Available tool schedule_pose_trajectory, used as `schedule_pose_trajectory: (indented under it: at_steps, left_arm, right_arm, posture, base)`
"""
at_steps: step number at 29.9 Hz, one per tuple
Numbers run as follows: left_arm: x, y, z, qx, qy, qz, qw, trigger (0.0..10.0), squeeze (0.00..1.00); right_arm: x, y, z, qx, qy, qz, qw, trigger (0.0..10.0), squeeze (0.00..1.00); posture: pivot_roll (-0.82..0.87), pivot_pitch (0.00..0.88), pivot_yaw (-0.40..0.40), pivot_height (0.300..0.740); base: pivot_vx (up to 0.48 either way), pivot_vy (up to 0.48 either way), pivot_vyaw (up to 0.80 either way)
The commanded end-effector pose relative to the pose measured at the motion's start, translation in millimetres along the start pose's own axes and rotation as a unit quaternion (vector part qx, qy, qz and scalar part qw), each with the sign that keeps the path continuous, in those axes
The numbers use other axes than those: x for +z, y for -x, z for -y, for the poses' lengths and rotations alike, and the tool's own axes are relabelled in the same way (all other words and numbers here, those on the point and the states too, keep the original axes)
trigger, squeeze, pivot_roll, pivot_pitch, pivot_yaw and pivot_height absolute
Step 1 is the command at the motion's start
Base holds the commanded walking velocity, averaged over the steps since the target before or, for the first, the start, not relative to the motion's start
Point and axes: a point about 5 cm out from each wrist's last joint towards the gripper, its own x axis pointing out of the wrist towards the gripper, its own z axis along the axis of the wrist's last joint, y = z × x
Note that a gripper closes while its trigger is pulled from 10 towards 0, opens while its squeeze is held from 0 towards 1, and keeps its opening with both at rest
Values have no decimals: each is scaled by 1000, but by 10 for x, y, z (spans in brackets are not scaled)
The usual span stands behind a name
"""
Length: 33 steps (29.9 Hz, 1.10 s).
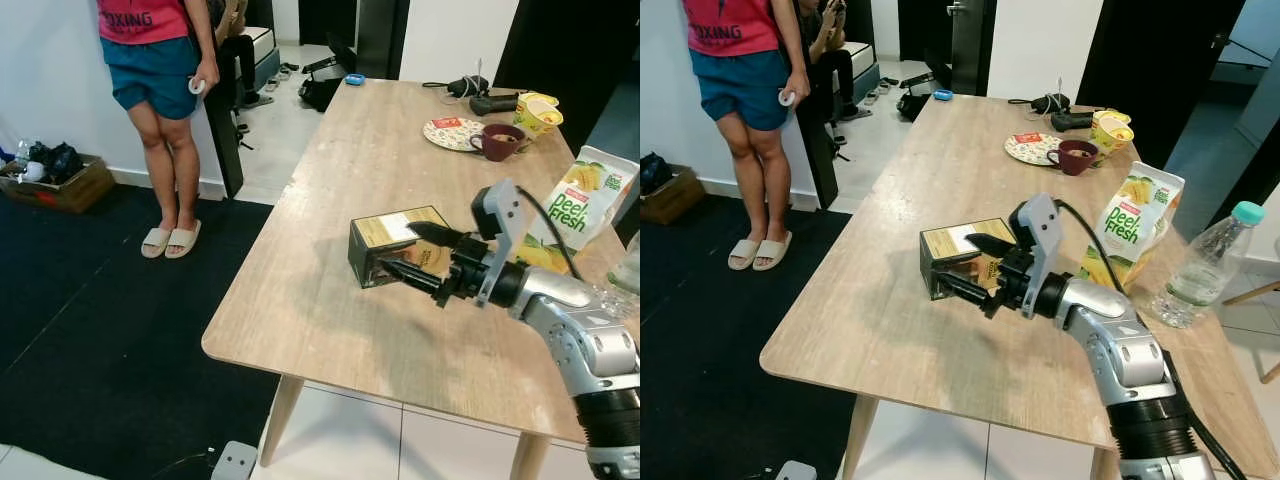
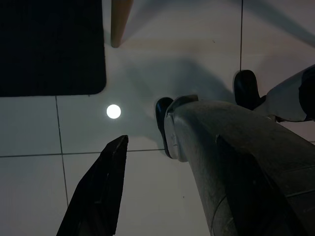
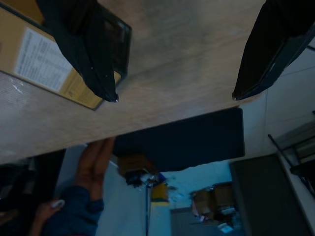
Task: Restocking fridge
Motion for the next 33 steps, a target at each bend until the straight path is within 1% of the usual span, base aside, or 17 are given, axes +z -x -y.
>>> schedule_pose_trajectory:
  at_steps: [1,4,5,8,10,12,14,15,16,18,19,21,23,24,28,31,33]
  left_arm:
    - [-127,-7,124,-22,13,-24,999,10000,0]
    - [-125,-7,124,-22,14,-23,999,10000,0]
    - [-125,-7,123,-22,14,-23,999,10000,0]
    - [-129,-3,114,-21,14,-23,999,10000,0]
    - [-134,-1,110,-20,15,-24,999,10000,0]
    - [-135,0,109,-20,15,-24,999,10000,0]
    - [-137,1,107,-20,16,-24,999,10000,0]
    - [-138,1,108,-21,16,-24,999,10000,0]
    - [-138,1,108,-21,16,-24,999,10000,0]
    - [-140,2,109,-21,16,-24,999,10000,0]
    - [-141,2,110,-21,17,-24,999,10000,0]
    - [-141,1,112,-22,17,-24,999,10000,0]
    - [-141,1,113,-22,17,-24,999,10000,0]
    - [-141,1,114,-23,18,-24,999,10000,0]
    - [-142,1,115,-23,18,-24,999,10000,0]
    - [-146,2,118,-24,18,-25,999,10000,0]
    - [-145,1,120,-24,18,-24,999,10000,0]
  right_arm:
    - [-60,-37,-123,30,-12,-10,999,10000,0]
    - [-137,-64,-177,33,-15,-25,999,10000,0]
    - [-178,-58,-135,14,-13,-33,999,10000,0]
    - [-204,28,131,-78,-21,-32,996,10000,0]
    - [-173,113,226,-100,-28,-19,994,10000,0]
    - [-155,153,247,-101,-30,-14,994,10000,0]
    - [-120,275,261,-83,-40,1,996,10000,0]
    - [-110,367,206,-47,-42,6,998,10000,0]
    - [-110,367,206,-47,-42,6,998,10000,0]
    - [-109,500,95,16,-53,7,998,10000,0]
    - [-129,581,-3,62,-64,0,996,10000,0]
    - [-156,667,-105,110,-80,-6,991,10000,0]
    - [-163,688,-122,119,-85,-6,989,10000,0]
    - [-197,730,-163,139,-94,-17,986,10000,0]
    - [-253,763,-198,152,-97,-40,983,10000,0]
    - [-550,864,-292,172,-105,-138,970,10000,0]
    - [-708,945,-331,175,-113,-189,960,10000,0]
  posture:
    - [33,0,-45,740]
    - [33,0,-45,740]
    - [35,0,-46,740]
    - [37,0,-45,740]
    - [39,0,-45,740]
    - [39,0,-45,740]
    - [39,0,-45,740]
    - [39,0,-45,740]
    - [39,0,-45,740]
    - [39,0,-45,740]
    - [38,0,-48,740]
    - [38,0,-47,740]
    - [38,0,-47,740]
    - [37,0,-47,740]
    - [37,0,-47,740]
    - [33,0,-45,740]
    - [36,0,-46,740]
  base:
    - [0,0,0]
    - [0,0,0]
    - [0,0,0]
    - [0,0,0]
    - [0,0,0]
    - [0,0,0]
    - [0,0,0]
    - [0,0,0]
    - [0,0,0]
    - [0,0,0]
    - [0,0,0]
    - [0,0,0]
    - [0,0,0]
    - [0,0,0]
    - [0,0,0]
    - [0,0,0]
    - [0,0,0]
